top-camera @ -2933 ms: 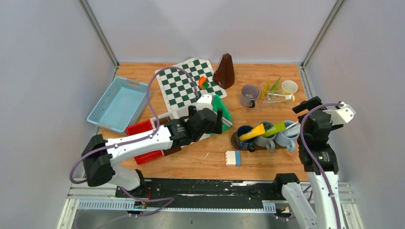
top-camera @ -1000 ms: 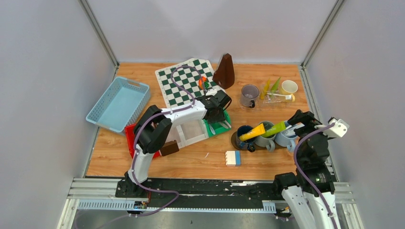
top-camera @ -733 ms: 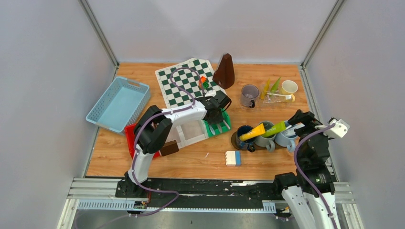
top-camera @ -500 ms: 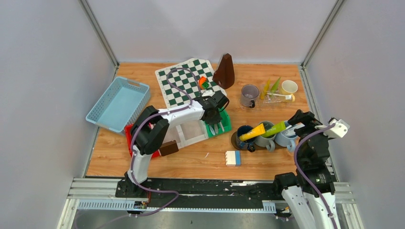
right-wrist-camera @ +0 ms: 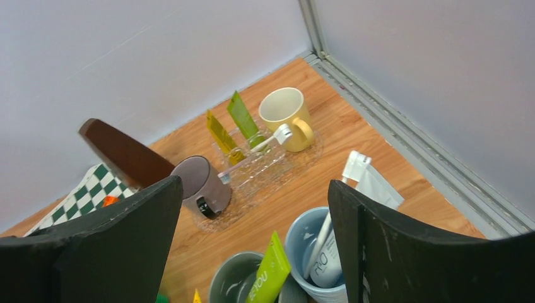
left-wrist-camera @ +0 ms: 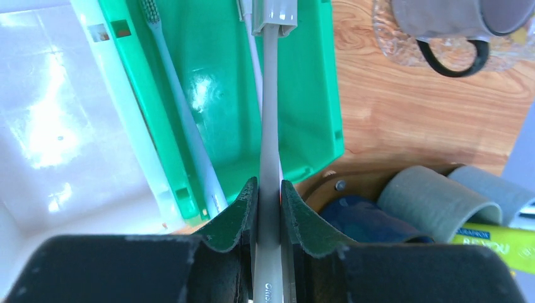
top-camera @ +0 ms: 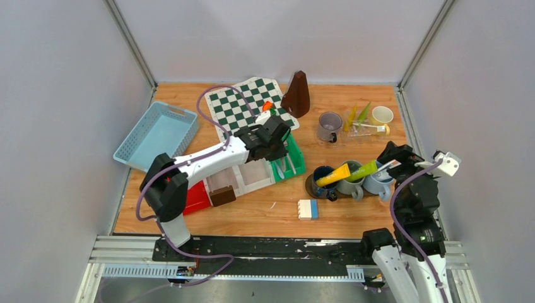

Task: Prepare toiletry sets of a toothbrush and toothpaste on the tray
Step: Pick up the toothbrush from the storage box.

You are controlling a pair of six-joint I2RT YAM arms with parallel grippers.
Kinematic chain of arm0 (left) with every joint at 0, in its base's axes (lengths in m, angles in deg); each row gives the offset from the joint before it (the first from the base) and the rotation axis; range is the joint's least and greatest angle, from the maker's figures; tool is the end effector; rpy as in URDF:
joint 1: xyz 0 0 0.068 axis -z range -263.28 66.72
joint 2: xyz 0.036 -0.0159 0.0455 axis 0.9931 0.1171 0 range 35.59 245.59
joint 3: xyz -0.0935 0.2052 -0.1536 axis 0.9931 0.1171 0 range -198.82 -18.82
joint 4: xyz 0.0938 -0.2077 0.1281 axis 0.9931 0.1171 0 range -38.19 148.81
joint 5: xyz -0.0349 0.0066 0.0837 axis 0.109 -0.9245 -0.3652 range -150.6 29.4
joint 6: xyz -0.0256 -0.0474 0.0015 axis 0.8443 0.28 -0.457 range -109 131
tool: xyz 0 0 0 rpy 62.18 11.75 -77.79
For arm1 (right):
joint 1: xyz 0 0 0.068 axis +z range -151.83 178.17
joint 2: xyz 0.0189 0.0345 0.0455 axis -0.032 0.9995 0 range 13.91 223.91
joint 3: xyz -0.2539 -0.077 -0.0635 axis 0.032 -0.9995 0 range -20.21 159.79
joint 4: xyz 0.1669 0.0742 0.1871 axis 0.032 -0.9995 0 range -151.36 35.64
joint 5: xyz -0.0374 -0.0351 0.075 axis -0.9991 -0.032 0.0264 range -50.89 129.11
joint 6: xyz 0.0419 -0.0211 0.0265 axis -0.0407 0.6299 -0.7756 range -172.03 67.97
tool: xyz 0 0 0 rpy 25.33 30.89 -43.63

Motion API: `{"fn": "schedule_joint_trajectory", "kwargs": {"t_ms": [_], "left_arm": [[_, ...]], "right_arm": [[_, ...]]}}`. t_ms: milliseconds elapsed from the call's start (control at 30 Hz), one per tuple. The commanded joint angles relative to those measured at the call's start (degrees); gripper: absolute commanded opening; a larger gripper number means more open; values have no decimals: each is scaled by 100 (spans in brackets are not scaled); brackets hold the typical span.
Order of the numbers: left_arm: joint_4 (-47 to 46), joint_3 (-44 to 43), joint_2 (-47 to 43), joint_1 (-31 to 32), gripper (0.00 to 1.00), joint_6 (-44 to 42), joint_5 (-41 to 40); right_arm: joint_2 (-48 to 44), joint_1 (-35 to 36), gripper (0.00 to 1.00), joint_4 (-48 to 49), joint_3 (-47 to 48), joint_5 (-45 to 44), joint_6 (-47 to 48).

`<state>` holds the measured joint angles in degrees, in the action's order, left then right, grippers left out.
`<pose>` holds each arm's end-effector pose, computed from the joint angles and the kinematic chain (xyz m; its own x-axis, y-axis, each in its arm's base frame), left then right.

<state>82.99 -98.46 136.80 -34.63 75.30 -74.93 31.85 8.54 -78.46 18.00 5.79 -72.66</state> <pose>0.2623 -0.2846 0.2518 -0.7942 -0.4190 -0.4401 -0.2013 0.8648 -0.4601 0.0835 -0.0046 0.3290 0.0756 0.3131 -0.9467 0.3869 0.8658 0.3172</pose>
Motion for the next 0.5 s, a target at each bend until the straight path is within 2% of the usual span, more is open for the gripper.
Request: {"fn": "schedule_joint_trajectory", "kwargs": {"t_ms": [0, 200, 467], "left_arm": [[-409, 257, -668, 89, 0, -270, -156], [-377, 337, -1238, 527, 0, -1279, -1061], [-1069, 674, -1925, 1259, 0, -3129, -2055]], "right_arm": [[248, 31, 87, -56, 509, 711, 111], [834, 33, 87, -662, 1194, 1569, -43], [1575, 36, 87, -1464, 2149, 2619, -593]]}}
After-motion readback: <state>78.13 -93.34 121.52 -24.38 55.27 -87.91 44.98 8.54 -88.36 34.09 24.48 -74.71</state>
